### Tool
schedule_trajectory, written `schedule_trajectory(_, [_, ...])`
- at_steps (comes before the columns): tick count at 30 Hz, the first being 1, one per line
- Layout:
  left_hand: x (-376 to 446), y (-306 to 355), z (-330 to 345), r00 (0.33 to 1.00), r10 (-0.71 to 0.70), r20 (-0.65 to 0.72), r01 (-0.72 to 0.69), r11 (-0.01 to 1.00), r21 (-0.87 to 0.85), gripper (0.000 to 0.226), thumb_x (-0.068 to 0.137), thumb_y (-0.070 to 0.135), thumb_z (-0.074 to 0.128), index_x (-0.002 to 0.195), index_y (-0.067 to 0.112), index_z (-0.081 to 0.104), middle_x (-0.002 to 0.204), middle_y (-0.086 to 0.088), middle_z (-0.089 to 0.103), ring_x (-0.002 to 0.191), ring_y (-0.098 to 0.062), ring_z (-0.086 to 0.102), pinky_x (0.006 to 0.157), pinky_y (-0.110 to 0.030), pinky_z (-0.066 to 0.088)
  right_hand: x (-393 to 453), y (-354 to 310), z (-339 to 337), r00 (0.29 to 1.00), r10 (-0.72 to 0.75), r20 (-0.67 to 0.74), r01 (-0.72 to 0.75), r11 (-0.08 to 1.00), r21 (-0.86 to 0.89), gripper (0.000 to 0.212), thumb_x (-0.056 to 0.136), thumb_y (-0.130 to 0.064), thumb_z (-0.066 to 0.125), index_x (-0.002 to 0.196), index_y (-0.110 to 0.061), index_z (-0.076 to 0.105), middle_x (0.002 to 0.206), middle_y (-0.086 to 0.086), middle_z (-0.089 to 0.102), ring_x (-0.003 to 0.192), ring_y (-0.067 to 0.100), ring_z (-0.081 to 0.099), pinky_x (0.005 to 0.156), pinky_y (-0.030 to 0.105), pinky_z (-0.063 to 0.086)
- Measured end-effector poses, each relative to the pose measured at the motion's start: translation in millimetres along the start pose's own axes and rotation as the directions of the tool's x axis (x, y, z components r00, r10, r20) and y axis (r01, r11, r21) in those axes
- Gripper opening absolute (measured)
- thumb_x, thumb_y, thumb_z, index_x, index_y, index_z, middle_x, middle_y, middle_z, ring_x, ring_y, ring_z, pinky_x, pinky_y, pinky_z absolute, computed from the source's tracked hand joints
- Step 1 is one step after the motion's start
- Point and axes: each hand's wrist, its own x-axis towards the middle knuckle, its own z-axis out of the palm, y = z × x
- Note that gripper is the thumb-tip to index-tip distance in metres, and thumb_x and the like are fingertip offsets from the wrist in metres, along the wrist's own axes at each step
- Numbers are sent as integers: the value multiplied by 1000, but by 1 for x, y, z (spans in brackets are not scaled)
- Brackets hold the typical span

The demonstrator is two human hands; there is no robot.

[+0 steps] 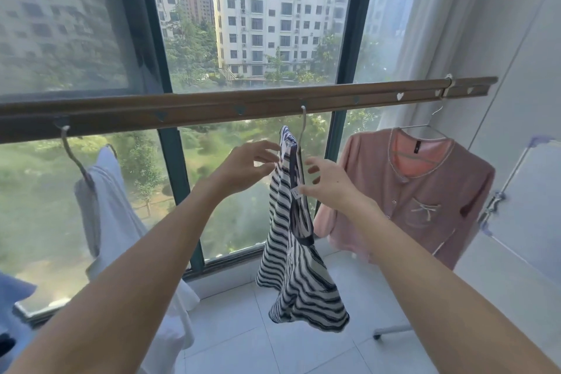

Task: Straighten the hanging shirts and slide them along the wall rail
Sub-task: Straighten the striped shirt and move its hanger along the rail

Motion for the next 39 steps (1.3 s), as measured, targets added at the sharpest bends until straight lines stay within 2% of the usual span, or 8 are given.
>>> schedule_trajectory(5, [15,-3,-1,999,-22,-49,25,998,52,31,92,15,62,123,20,63,105,3,72,99,-9,65,89,-26,48,8,11,-17,999,29,26,-29,999,-28,46,88,-3,63,129,-23,56,116,-1,61,99,17,61,76,25,51])
schedule_trajectory(10, [35,0,12,997,3,-73,9,987,158,34,94,17,60,127,15,61,117,0,68,109,-11,60,101,-29,42,13,24,-27,1000,-4,-8,4,998,-64,54,88,11,48,129,-23,59,112,-1,61,102,18,58,90,30,49])
schedule_trajectory(15, [54,-1,28,999,18,-38,-6,954,301,43,95,26,60,137,16,52,137,-2,57,129,-20,50,109,-34,34,23,34,-31,999,0,-40,-2,998,-59,57,87,14,45,121,-27,64,109,-1,61,100,18,58,81,24,43])
schedule_trajectory(17, [61,-2,33,1000,-5,20,-2,949,317,40,96,29,58,135,18,55,131,-3,61,121,-22,56,106,-40,42,22,36,-31,999,7,-53,-10,998,-64,53,88,12,47,120,-26,66,107,-2,62,100,16,59,80,23,44])
schedule_trajectory(22, [72,-8,40,996,-26,80,4,964,265,28,96,22,58,123,19,66,117,-5,70,92,-18,67,80,-27,50,10,59,-45,987,93,-130,-110,985,-130,21,94,-16,60,111,-23,71,105,-3,69,96,14,63,92,35,54])
schedule_trajectory(31, [73,-18,39,999,-11,48,3,985,173,28,96,12,57,123,13,66,120,-7,69,90,-18,64,81,-28,50,-26,75,-36,905,301,-301,-380,890,-253,44,85,14,53,113,-14,71,123,6,63,111,24,61,94,37,51])
schedule_trajectory(36, [70,-18,38,998,10,60,-20,986,168,28,96,11,57,123,12,66,119,-8,69,93,-19,63,82,-27,48,-36,75,-30,820,370,-436,-486,853,-190,33,79,18,47,92,4,74,108,18,69,103,32,67,66,33,53])
schedule_trajectory(39, [66,-16,37,996,18,83,-33,982,187,29,97,14,56,124,15,66,121,-6,68,101,-21,64,90,-34,51,-38,79,-26,819,378,-432,-489,854,-179,29,80,16,49,88,4,75,100,16,71,94,27,68,67,34,55])
